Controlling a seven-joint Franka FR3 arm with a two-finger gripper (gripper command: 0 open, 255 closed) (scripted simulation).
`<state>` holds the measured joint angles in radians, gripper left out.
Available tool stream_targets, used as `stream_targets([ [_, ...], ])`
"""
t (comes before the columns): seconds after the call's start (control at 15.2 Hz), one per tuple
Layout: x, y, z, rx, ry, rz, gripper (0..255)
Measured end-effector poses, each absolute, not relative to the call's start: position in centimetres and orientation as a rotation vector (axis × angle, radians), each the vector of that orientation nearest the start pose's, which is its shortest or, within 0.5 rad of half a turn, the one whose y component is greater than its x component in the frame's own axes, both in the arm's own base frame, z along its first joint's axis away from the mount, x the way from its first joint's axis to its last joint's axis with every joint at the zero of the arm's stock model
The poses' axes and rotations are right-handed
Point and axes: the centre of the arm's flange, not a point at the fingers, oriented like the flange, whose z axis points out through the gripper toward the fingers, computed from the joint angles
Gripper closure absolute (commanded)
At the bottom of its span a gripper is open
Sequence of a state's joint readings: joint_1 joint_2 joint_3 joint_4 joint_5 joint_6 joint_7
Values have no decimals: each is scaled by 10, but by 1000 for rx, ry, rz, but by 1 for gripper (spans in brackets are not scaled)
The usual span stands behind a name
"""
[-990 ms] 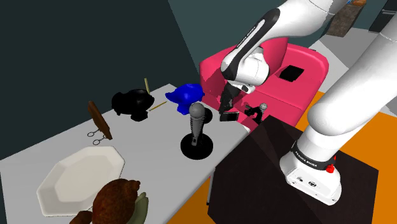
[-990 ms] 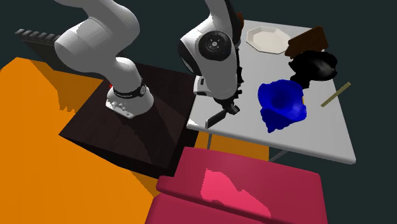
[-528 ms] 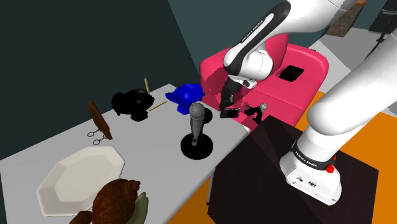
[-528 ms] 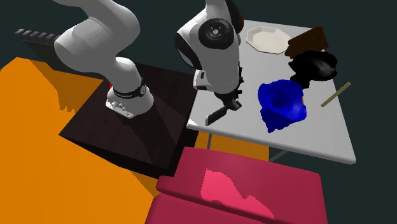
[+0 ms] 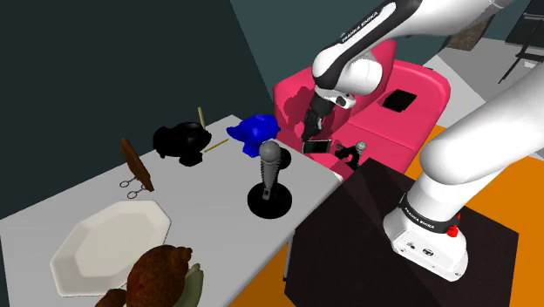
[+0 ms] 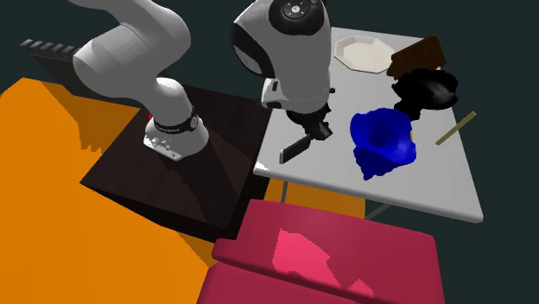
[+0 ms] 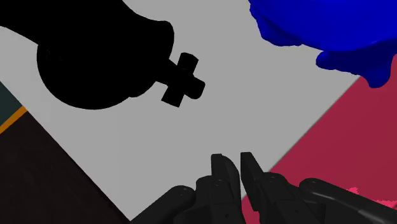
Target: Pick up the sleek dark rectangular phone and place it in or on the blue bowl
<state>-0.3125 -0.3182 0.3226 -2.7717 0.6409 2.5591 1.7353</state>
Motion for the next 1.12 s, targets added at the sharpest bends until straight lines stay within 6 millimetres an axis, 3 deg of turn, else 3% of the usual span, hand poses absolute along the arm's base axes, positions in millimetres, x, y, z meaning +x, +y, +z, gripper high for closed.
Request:
stream_targets([
  [1.12,384,-13,399,-1229,2595,200,255],
])
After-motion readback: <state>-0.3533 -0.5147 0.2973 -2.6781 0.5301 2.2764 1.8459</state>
